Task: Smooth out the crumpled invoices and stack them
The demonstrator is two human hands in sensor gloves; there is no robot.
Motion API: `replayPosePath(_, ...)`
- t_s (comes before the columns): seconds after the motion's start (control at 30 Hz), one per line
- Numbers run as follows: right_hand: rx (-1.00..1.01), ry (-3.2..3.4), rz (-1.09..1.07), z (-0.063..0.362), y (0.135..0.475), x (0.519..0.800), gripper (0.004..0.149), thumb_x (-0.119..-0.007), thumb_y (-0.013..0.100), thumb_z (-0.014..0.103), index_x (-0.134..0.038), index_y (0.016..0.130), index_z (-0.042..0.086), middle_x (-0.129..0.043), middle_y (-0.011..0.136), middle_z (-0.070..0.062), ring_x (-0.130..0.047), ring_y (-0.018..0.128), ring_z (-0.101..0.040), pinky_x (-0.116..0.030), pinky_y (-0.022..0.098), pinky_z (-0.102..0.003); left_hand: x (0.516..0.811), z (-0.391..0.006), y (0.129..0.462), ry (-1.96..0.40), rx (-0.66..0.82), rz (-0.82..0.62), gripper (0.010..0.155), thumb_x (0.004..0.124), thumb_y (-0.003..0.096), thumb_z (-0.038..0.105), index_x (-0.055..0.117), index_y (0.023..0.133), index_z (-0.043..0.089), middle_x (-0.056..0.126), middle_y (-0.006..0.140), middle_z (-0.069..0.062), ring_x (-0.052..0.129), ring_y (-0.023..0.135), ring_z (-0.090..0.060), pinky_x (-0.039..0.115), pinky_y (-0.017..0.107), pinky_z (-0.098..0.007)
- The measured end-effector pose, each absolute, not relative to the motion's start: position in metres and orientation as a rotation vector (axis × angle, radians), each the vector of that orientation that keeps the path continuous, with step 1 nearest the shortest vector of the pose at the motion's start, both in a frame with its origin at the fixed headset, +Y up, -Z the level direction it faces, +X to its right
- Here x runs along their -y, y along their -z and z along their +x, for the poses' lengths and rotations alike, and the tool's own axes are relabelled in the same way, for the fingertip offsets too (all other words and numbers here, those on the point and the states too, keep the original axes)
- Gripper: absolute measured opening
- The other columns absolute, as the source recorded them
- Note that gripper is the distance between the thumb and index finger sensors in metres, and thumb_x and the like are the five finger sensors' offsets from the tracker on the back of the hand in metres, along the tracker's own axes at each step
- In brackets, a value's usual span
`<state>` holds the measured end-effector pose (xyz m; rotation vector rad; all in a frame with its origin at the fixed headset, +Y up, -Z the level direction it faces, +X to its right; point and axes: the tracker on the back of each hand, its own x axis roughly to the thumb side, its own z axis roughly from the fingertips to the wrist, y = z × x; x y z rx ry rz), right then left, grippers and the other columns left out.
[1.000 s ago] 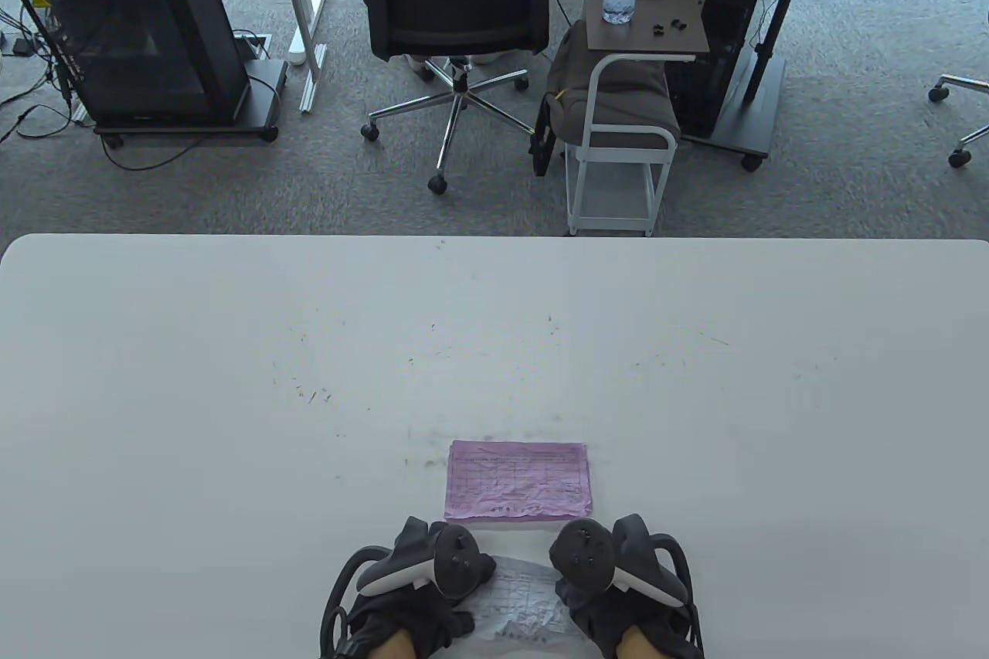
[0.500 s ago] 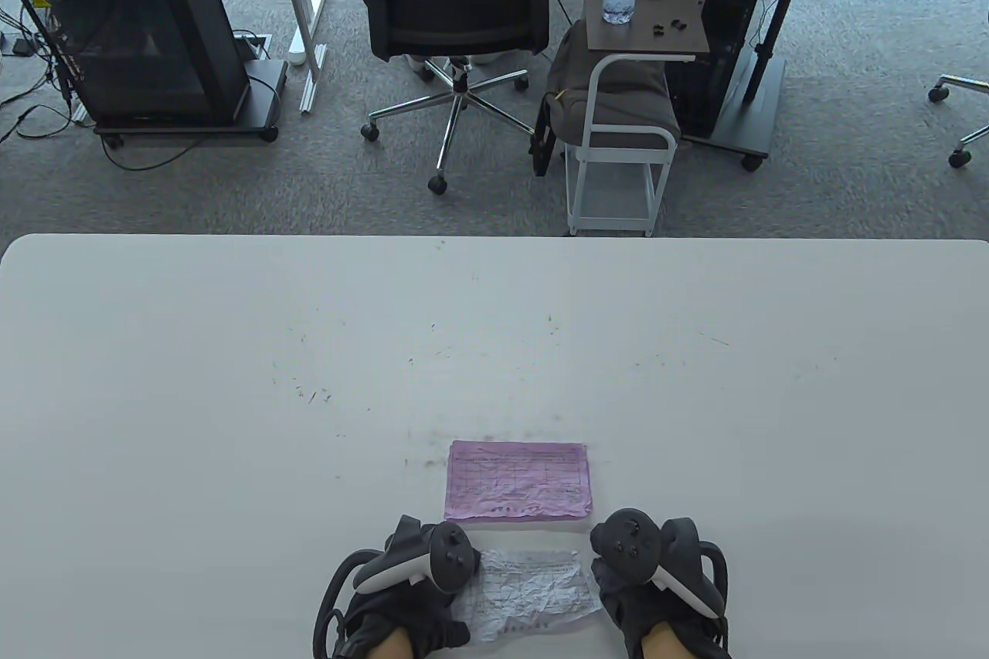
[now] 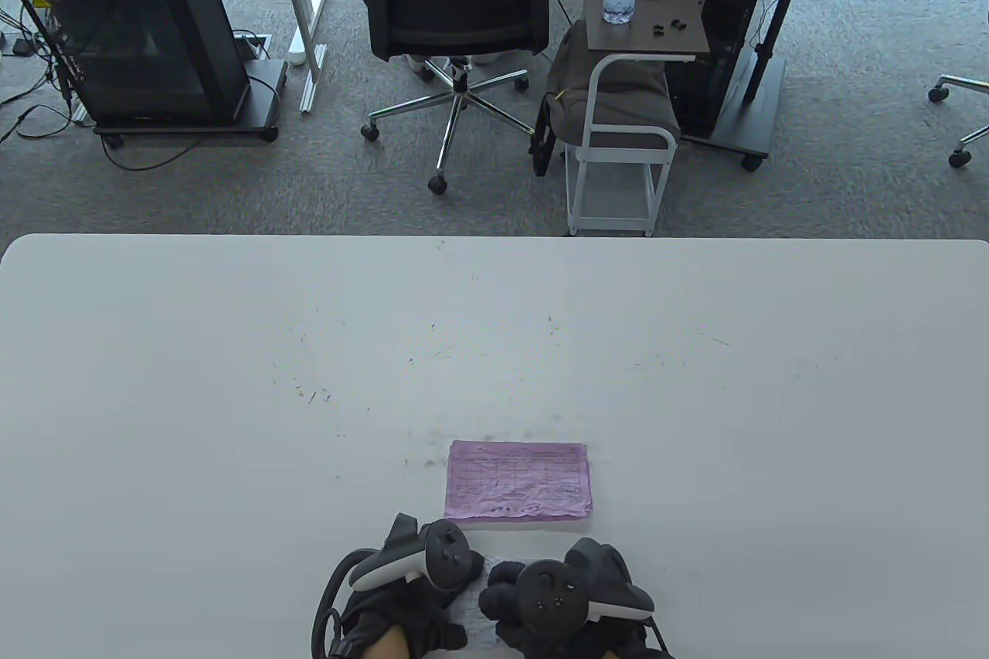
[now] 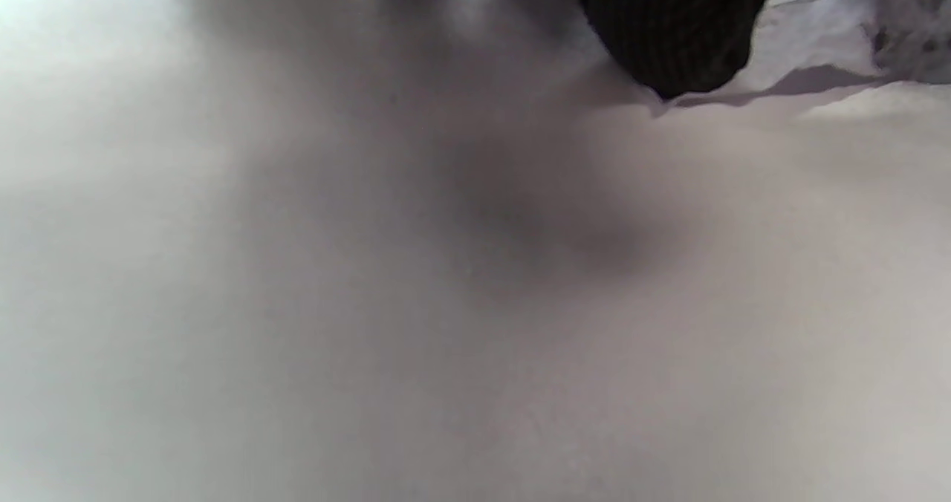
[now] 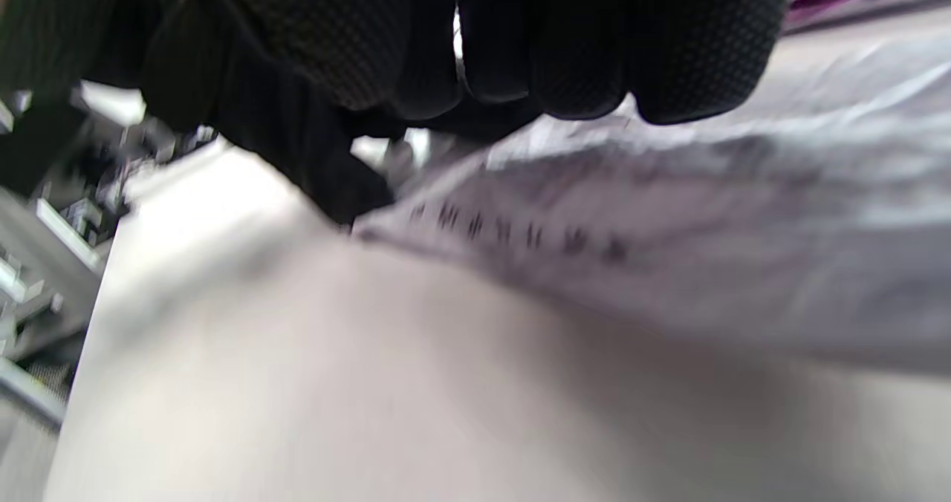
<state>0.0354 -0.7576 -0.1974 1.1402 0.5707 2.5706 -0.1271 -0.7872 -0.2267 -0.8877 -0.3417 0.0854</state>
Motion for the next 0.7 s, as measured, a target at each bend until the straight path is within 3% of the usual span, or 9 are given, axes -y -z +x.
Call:
replayPosePath(0.1,-0.731,-2.641,1.212,0.022,0.19,0.768,0.044,-0.076,0.054,0.037,-0.072,0.093,0.018,-0.059,0.106,-0.018,-0.065,0.087,-0.042,-0.071,0.057,-0.057,0.787,-0.127,0.227,-0.084,0.342,-0.881,0.081,0.078,0.0522,0.044,0.018,0.106,0.04,-0.012,0.104,-0.012,-0.007,0.093,-0.057,0.025,0.065,-0.071)
replayPosePath(0.2,-0.724,-2.774,1.285,0.019,0.191,0.765,0.04,-0.074,0.054,0.042,-0.074,0.089,0.022,-0.06,0.105,-0.012,-0.067,0.086,-0.037,-0.073,0.057,-0.054,0.787,-0.128,0.227,-0.082,0.335,-0.882,0.082,0.079,0.0515,0.045,0.018,0.106,0.04,-0.012,0.104,-0.011,-0.007,0.094,-0.056,0.025,0.065,-0.07)
replayPosePath(0.47,-0.872,-2.893,0.99,0.044,0.204,0.763,0.032,-0.075,0.054,0.047,-0.085,0.071,0.023,-0.08,0.085,-0.005,-0.084,0.071,-0.032,-0.08,0.05,-0.053,0.789,-0.132,0.228,-0.1,0.3,-0.895,0.086,0.08,0.0499,0.047,0.014,0.105,0.039,-0.014,0.103,-0.007,-0.011,0.093,-0.053,0.022,0.065,-0.07)
replayPosePath(0.7,-0.948,-2.882,0.692,0.075,0.216,0.768,0.032,-0.074,0.054,0.05,-0.089,0.062,0.022,-0.088,0.071,-0.004,-0.09,0.059,-0.031,-0.082,0.046,-0.055,0.789,-0.133,0.228,-0.101,0.298,-0.891,0.088,0.08,0.0496,0.047,0.012,0.105,0.037,-0.014,0.103,-0.008,-0.011,0.093,-0.053,0.021,0.065,-0.07)
